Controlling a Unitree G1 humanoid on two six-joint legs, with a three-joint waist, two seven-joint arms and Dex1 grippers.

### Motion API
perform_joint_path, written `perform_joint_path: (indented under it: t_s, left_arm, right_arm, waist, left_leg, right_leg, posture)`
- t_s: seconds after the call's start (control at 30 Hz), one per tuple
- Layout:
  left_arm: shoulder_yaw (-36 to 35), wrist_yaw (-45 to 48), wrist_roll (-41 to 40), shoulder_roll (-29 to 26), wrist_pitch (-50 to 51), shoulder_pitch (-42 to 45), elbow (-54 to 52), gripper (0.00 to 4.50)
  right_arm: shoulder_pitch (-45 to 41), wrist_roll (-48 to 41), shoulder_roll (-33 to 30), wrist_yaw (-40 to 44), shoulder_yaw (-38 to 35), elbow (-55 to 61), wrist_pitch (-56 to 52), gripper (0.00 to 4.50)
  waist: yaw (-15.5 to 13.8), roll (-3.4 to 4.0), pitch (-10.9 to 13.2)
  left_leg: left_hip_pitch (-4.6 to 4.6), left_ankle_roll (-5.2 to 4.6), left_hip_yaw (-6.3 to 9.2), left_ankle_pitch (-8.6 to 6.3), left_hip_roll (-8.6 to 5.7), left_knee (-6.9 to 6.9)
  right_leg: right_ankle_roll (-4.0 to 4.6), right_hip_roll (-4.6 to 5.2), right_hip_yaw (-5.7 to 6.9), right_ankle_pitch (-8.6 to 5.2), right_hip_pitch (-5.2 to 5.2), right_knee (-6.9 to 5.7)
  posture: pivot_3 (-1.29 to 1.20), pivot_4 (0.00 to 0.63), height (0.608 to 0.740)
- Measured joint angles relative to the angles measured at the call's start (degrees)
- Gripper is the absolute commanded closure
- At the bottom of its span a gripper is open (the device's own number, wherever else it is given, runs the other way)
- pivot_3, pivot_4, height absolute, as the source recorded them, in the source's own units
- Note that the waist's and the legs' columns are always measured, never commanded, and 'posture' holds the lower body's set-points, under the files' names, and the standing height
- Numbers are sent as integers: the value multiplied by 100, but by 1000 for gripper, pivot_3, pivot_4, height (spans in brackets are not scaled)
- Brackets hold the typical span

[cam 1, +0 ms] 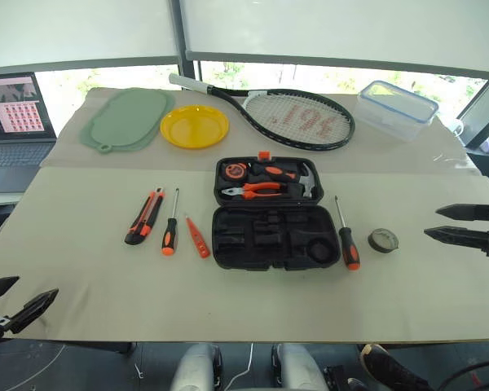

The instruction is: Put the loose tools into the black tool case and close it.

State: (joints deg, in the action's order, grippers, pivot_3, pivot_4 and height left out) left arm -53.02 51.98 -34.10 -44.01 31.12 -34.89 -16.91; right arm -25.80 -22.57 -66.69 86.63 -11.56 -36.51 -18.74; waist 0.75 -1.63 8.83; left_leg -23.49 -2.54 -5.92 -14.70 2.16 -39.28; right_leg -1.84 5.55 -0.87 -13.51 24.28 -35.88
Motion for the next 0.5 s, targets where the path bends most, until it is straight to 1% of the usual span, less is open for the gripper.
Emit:
perform_joint_path:
  t_s: [0.13, 0.3, 0.4, 0.5]
  left_arm:
    - [38, -54, 125, 2, -12, -20, -36, 0]
    - [228, -262, 237, -3, 81, 169, -168, 0]
    - [341, -368, 151, -86, 396, 380, -443, 0]
    - [530, -591, -196, -227, 911, 773, -939, 0]
  right_arm:
    - [-35, 79, 31, -38, 0, -102, 147, 75]
    - [-22, 158, 107, -68, -30, -238, 418, 75]
    - [44, 151, 106, -74, -115, -158, 455, 75]
    - [251, 108, 104, -111, -217, 206, 442, 75]
  waist:
    - [1, 0, 0]
    - [-7, 0, 0]
    - [-8, 0, 0]
    - [-21, 1, 0]
  left_leg:
    - [3, 0, -3, 0, 0, 2]
    - [4, 0, -9, 0, 0, 2]
    - [4, 0, -8, 1, 0, 2]
    - [8, 0, -9, 1, -1, 2]
  right_leg:
    - [0, 0, 0, 0, -1, 0]
    - [-1, 0, -3, 1, -2, -1]
    - [-2, -1, -2, 1, -4, -2]
    - [-26, -1, -3, 15, -8, -7]
  posture:
    - [0, 150, 738]
    - [0, 150, 738]
    - [0, 150, 738]
    - [0, 150, 738]
